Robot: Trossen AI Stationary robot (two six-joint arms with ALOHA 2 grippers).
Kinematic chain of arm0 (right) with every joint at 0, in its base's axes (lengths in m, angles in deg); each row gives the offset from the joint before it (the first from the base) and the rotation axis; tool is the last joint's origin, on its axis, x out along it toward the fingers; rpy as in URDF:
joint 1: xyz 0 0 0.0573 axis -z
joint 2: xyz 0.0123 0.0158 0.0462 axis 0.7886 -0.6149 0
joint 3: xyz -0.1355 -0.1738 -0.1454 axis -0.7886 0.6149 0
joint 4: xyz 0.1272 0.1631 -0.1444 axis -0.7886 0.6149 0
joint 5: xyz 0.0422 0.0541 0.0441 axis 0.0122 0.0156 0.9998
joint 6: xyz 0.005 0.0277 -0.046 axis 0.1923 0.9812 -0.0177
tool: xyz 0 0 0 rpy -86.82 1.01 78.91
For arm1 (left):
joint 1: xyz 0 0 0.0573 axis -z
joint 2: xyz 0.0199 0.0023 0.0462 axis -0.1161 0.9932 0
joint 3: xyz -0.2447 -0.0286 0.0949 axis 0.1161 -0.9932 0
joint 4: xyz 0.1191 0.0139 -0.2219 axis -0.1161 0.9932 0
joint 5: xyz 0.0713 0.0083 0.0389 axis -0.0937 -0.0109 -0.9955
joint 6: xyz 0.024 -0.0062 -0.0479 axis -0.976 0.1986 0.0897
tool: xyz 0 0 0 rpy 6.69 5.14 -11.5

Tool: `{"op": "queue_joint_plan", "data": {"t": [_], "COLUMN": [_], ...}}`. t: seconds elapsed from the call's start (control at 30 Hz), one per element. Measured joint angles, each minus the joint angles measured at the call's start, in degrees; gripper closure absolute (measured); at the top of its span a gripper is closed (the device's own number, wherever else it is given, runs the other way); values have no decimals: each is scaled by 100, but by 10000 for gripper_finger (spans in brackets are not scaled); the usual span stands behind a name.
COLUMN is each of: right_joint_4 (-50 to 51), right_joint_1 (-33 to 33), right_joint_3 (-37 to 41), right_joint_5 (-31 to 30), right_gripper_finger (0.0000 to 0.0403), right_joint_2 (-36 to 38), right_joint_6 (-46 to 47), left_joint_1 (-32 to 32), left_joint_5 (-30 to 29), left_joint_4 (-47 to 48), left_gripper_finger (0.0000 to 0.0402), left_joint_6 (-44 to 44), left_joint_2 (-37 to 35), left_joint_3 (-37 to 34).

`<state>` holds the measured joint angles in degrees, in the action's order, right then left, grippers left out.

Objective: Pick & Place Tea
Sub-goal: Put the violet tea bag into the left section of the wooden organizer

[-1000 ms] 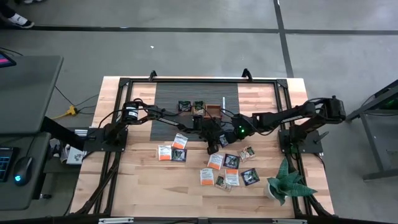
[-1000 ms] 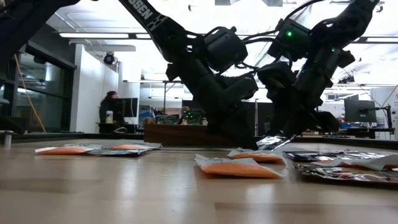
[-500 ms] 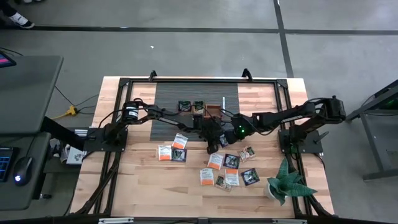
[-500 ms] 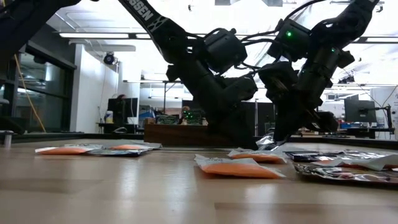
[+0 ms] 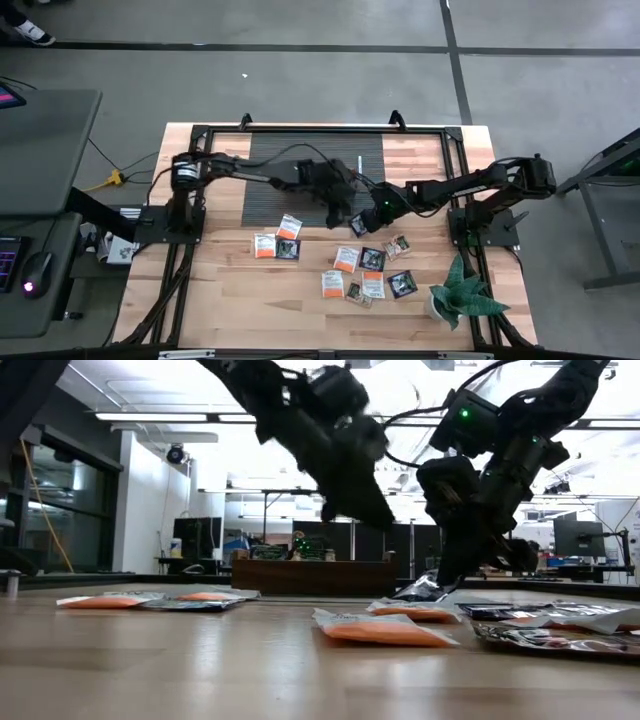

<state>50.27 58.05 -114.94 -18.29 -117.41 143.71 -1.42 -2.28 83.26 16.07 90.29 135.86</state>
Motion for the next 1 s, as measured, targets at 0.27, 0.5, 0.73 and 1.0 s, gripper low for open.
{"op": "queue_joint_plan", "data": {"t": [0.27,0.5,0.73,1.0], "right_joint_4": [-19,2,335,1792], "right_joint_1": [4,172,457,976], "right_joint_3": [-4,-15,-219,-1692], "right_joint_5": [-20,-213,-386,-369], "right_gripper_finger": [403,403,403,402], "right_joint_2": [355,1048,1733,1639], "right_joint_6": [-263,-466,-819,-2044], "left_joint_1": [-468,-1112,-1643,-2114], "left_joint_5": [9,80,561,786], "left_joint_4": [471,894,819,96], "left_gripper_finger": [319,319,319,319], "left_joint_6": [-603,-757,-897,-622], "left_joint_2": [-819,-1062,-1546,-2416], "left_joint_3": [30,20,-442,-1620]}}
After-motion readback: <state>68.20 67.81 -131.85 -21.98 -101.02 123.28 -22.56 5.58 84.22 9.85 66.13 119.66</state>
